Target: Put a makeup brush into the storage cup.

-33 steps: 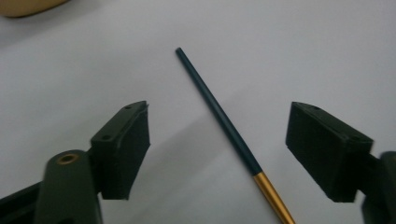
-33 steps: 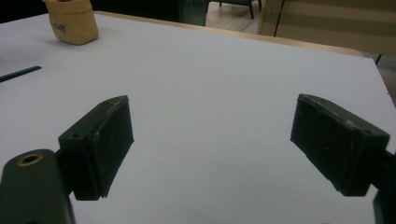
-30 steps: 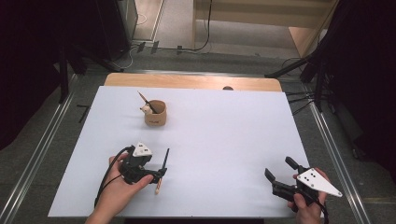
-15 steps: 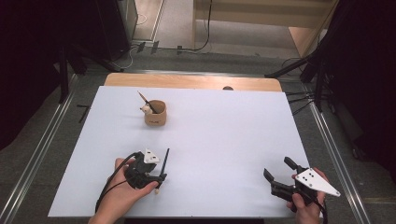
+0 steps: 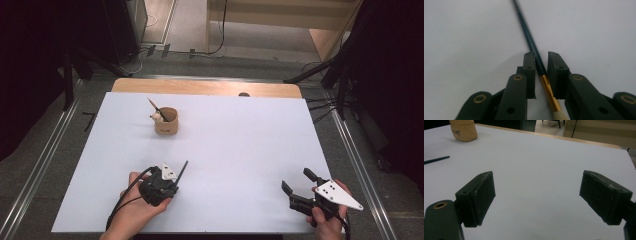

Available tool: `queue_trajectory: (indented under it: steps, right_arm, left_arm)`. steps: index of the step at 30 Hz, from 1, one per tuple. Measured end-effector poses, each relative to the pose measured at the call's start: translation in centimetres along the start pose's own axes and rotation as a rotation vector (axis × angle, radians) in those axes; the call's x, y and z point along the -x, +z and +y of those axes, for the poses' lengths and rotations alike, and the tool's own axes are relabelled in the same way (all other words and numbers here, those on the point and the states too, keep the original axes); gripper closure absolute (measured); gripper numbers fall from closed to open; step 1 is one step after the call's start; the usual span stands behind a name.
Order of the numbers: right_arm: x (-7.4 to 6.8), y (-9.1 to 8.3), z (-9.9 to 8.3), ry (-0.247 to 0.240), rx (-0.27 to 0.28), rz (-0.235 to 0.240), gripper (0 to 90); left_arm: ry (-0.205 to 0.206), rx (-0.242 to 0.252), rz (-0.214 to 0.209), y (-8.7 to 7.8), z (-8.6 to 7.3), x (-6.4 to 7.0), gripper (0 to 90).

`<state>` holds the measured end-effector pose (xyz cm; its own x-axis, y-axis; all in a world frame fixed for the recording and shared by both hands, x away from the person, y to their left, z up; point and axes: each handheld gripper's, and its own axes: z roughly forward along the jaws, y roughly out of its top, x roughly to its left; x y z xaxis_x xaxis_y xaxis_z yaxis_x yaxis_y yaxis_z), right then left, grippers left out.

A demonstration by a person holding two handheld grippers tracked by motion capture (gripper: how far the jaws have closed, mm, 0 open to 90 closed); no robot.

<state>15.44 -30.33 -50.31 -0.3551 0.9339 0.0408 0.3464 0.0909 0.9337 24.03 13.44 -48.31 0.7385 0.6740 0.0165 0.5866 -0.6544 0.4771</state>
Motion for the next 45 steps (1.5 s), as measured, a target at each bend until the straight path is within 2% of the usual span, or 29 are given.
queue_trajectory:
  steps: [2, 7, 12, 14, 16, 20, 22, 24, 30, 34, 36, 45]
  right_arm:
    - [0.0, 0.0, 0.0, -0.002, 0.0, 0.001, 14.0]
    - [-0.2, 0.2, 0.0, -0.002, -0.006, 0.002, 14.1]
    - [-0.7, 0.3, 0.4, -0.01, -0.001, 0.014, 14.0]
    - [-0.8, 0.4, 0.7, -0.006, 0.002, 0.016, 14.0]
    - [-1.0, 0.6, 1.0, -0.005, 0.003, 0.02, 14.0]
    - [-1.5, 0.9, 1.8, -0.012, -0.003, 0.022, 14.0]
    - [-1.8, 1.1, 2.3, -0.02, -0.003, 0.027, 14.0]
    - [-2.2, 1.3, 2.7, -0.02, -0.003, 0.034, 14.0]
    - [-3.4, 2.6, 4.3, -0.02, -0.002, 0.041, 14.1]
    - [-4.3, 3.4, 5.4, -0.008, 0.005, 0.071, 14.2]
    - [-4.9, 3.8, 5.9, -0.001, 0.006, 0.084, 14.3]
    - [-7.3, 5.8, 7.9, -0.02, 0.005, 0.109, 14.4]
  left_arm:
    - [-0.011, 0.004, -0.024, 0.0, -0.1, -0.4, 84.8]
    - [-0.007, 0.016, -0.037, 0.0, -0.2, -0.5, 85.2]
    - [-0.022, 0.039, -0.067, -0.2, -0.4, -1.0, 85.3]
    - [-0.029, 0.056, -0.08, -0.3, -0.2, -1.2, 85.3]
    - [-0.021, 0.073, -0.073, -0.6, 0.0, -1.4, 85.4]
    - [-0.033, 0.127, -0.081, -1.2, 0.4, -1.8, 85.3]
    - [-0.049, 0.154, -0.109, -1.5, 0.6, -2.1, 85.4]
    - [-0.049, 0.179, -0.104, -1.8, 0.8, -2.3, 85.3]
    - [-0.055, 0.252, -0.108, -2.6, 1.5, -2.7, 85.3]
    - [-0.063, 0.286, -0.113, -2.9, 2.1, -2.8, 85.4]
    - [-0.065, 0.296, -0.12, -2.9, 2.4, -2.8, 85.4]
    - [-0.068, 0.345, -0.13, -2.8, 3.3, -2.7, 85.3]
